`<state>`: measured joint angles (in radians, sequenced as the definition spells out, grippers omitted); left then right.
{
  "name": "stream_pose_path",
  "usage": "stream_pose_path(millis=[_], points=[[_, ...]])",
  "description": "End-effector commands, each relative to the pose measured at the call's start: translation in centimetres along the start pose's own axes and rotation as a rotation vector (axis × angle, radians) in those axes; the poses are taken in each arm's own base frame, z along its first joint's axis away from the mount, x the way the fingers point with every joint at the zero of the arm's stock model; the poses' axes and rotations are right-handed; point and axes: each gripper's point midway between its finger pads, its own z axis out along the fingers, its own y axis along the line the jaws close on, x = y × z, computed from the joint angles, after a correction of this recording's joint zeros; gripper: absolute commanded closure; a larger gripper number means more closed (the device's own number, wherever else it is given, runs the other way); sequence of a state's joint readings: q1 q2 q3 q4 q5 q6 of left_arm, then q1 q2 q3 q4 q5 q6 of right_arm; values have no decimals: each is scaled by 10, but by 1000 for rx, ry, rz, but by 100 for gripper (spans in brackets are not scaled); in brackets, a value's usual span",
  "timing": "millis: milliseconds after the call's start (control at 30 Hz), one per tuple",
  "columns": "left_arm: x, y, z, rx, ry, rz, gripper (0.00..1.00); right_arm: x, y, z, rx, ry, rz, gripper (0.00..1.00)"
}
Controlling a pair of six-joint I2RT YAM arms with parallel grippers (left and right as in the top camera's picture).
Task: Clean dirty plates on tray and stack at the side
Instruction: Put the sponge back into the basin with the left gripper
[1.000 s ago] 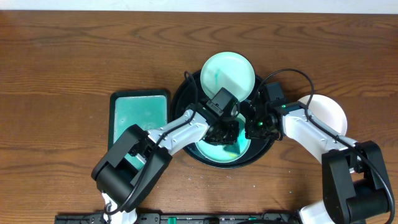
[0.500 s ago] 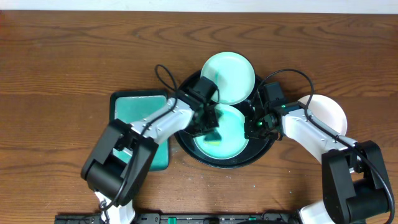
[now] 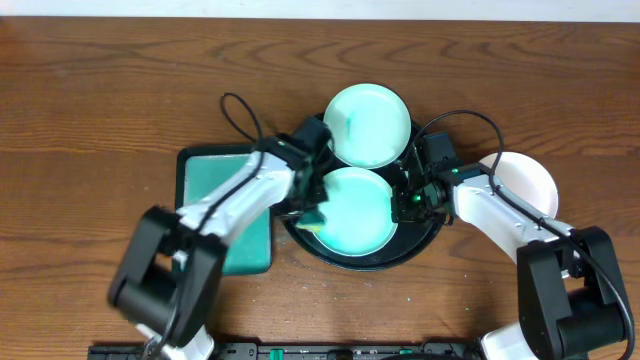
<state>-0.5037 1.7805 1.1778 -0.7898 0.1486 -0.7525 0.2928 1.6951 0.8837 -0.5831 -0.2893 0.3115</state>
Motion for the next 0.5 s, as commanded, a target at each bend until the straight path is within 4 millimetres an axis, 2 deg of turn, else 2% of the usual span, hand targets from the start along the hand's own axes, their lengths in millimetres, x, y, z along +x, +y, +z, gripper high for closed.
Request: stream_pose_path(millis=[0,100,167,233,300,400,467], points=[[-27,49,-36,-113,-154,-78,93,0,-17,2,87,-4,14,99],[-33,70,-70,-110,-213,-49,92,0,-18,2,92,-7,10,99],[-44,98,-90,-176,-282,-61,92,-2,-22,1,119,-16,10,99],[-51,125,-100,-257,-330,-99,92,-4,-28,0,155,-30,9,99],[-52,145,-97,-297,-321,-127,92,-8,-34,-1,187,-47,8,99],[-45,165,-75,-330,-254,-168,92,-13,-34,-1,192,-69,5,99],[-39,168,-58,-310,-207,-171,86,-14,-34,-1,188,-73,17,99]])
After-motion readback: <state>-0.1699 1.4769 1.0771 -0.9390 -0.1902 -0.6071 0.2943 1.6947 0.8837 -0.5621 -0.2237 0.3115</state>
